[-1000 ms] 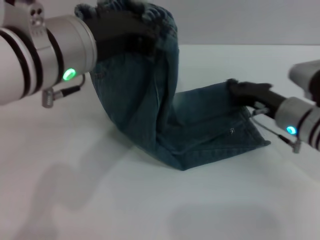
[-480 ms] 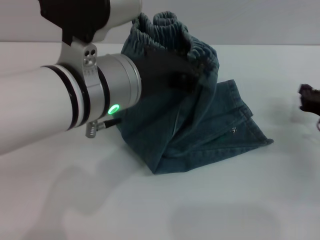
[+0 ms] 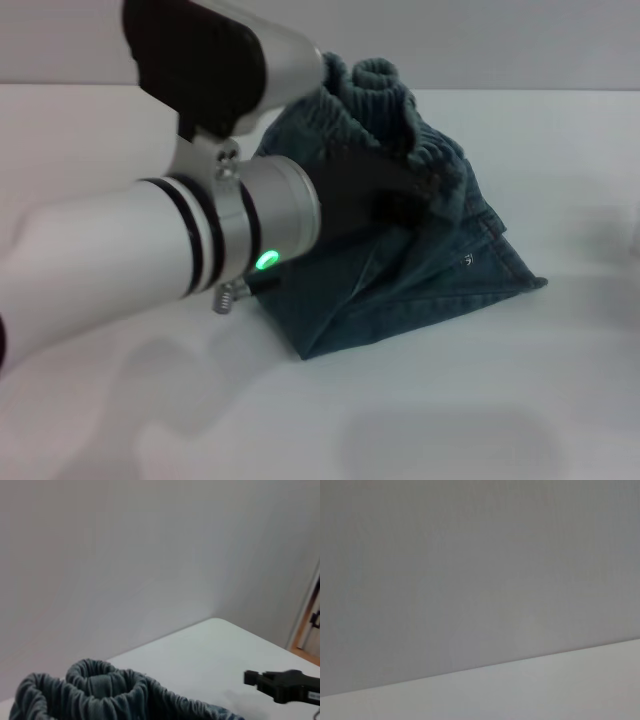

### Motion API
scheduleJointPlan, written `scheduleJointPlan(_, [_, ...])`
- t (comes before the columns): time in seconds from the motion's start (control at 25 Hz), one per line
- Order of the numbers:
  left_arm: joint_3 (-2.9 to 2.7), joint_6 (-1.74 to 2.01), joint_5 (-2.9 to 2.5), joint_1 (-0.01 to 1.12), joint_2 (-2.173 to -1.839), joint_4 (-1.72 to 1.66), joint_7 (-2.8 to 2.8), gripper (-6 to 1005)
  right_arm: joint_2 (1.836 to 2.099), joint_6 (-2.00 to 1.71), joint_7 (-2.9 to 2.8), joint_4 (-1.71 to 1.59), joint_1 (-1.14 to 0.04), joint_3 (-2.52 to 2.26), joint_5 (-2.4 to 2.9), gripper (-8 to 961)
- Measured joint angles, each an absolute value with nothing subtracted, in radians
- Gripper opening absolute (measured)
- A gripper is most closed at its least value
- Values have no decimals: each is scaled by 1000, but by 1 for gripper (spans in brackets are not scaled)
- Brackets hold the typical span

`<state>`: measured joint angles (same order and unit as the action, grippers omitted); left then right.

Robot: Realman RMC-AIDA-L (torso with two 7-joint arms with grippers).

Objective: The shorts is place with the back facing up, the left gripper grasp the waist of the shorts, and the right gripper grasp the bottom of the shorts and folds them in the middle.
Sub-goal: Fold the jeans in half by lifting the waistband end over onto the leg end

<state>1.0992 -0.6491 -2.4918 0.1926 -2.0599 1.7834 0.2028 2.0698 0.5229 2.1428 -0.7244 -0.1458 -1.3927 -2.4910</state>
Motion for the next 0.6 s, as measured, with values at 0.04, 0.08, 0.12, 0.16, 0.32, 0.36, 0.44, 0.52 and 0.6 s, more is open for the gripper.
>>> scheduleJointPlan(0.04, [1099, -649, -2492, 193, -2060, 1783, 203, 133, 2070, 523, 2143, -724, -146, -1392, -2490, -1])
scheduleJointPlan(0.08, [1099, -649, -2492, 193, -2060, 1783, 203, 133, 2070, 523, 2143, -724, -146, -1392, -2487, -1])
scheduleJointPlan(0.12, [1099, -649, -2492, 193, -2060, 1783, 203, 134, 2070, 523, 2143, -724, -146, -1392, -2484, -1])
scheduleJointPlan(0.16, [1088, -638, -2483, 203, -2061, 1767, 203, 134, 2069, 523, 2143, -724, -145, -1392, -2482, -1])
scheduleJointPlan(0.32, [1049, -560, -2433, 244, -2061, 1665, 210, 134, 2069, 529, 2143, -725, -145, -1391, -2480, -1])
scheduleJointPlan(0.36, [1037, -529, -2422, 255, -2061, 1636, 211, 134, 2069, 531, 2143, -725, -145, -1391, -2480, -1])
scheduleJointPlan(0.44, [989, -425, -2398, 286, -2061, 1544, 211, 133, 2069, 534, 2143, -725, -145, -1391, -2479, -1])
scheduleJointPlan(0.52, [973, -395, -2391, 306, -2061, 1511, 211, 133, 2069, 538, 2143, -726, -145, -1391, -2474, -1])
scheduleJointPlan(0.6, [927, -329, -2380, 344, -2063, 1442, 211, 133, 2069, 547, 2143, -726, -144, -1390, -2467, -1])
